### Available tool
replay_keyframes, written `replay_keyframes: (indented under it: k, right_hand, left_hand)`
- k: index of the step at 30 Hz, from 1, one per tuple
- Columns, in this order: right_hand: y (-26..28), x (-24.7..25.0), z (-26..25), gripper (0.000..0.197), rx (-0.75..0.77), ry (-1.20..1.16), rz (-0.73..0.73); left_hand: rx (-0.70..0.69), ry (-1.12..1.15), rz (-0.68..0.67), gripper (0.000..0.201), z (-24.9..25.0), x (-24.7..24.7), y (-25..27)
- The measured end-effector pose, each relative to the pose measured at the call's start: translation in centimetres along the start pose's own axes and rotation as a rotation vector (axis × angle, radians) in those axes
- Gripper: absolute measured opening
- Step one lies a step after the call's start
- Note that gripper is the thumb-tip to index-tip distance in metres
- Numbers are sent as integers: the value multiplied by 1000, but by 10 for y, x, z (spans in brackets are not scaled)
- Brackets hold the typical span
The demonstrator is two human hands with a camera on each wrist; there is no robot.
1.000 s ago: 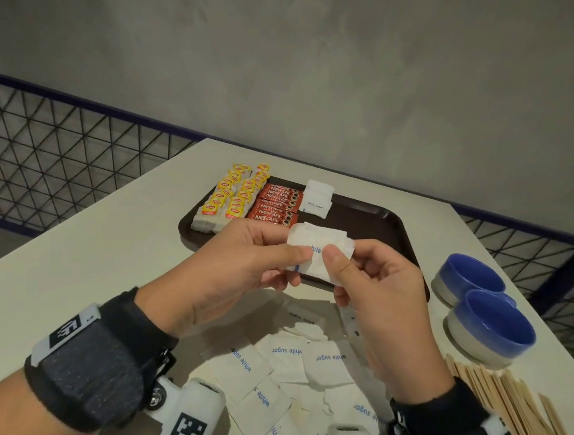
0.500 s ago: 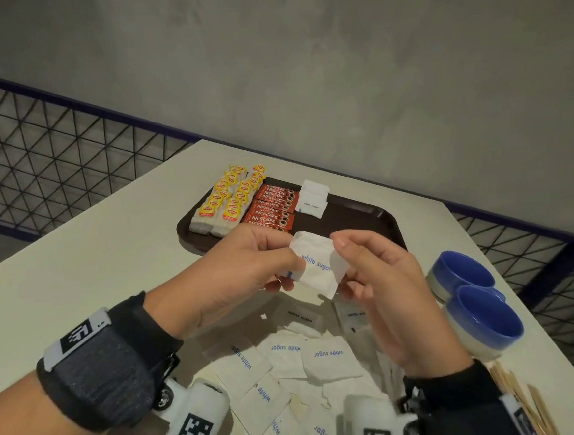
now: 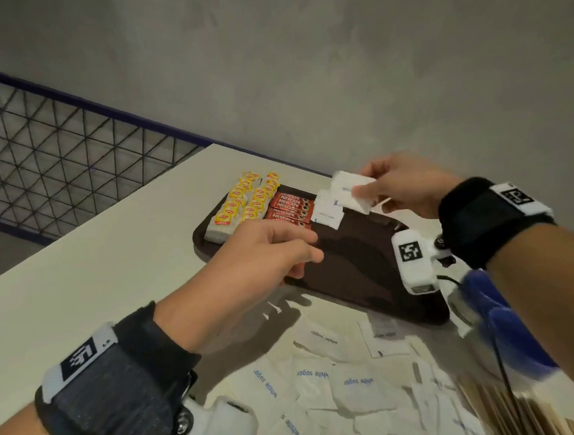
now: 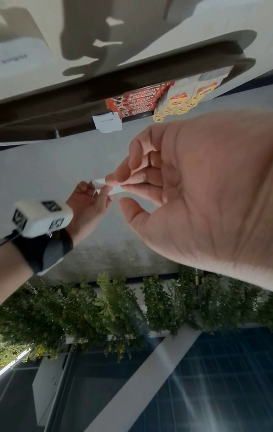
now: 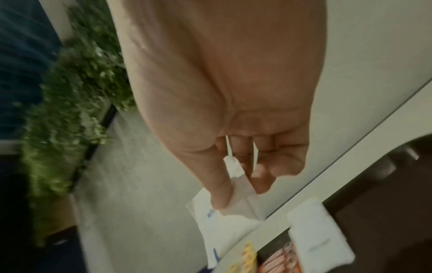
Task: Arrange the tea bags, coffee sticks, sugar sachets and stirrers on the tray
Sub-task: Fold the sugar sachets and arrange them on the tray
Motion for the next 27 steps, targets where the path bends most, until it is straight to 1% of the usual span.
replay_keyframes:
  k: [3, 5, 8, 13, 15, 18, 21, 23, 27]
  right_hand:
    - [-35, -7, 27, 13, -109, 69, 53]
    - [-50, -21, 47, 12, -152, 125, 31]
    - [-66, -44, 64, 11, -142, 189, -25]
    - [-80, -67, 68, 12, -92, 251, -32]
    - [-83, -70, 66, 19, -77, 299, -33]
    - [-84, -71, 63, 32, -64, 364, -34]
    - [-82, -73, 63, 53, -49, 418, -45]
    - [-81, -75, 63, 63, -33, 442, -49]
    - [-83, -77, 61, 67, -9, 500, -12]
  left_hand:
    - [-7, 2, -16, 11, 1, -2, 0]
    - [11, 16, -30, 12, 0, -3, -1]
    - [20, 35, -43, 12, -4, -4, -2]
    - [36, 52, -60, 13, -8, -7, -4]
    - [36, 42, -73, 13, -9, -7, -5]
    - [41, 36, -46, 15, -13, -5, -9]
    - [42, 16, -45, 16, -16, -5, -10]
    - [38, 5, -60, 18, -17, -7, -10]
    - [18, -14, -64, 22, -18, -10, -8]
Point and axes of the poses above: each hand's wrist, its own y-axis away from the middle knuckle, its own x-axis out of the back of the hand, z = x × y, the point moved 1 cm from there along -y, towards the middle knuckle, and after that the axes turned 7 degrees about z, right-handed, at the moved point
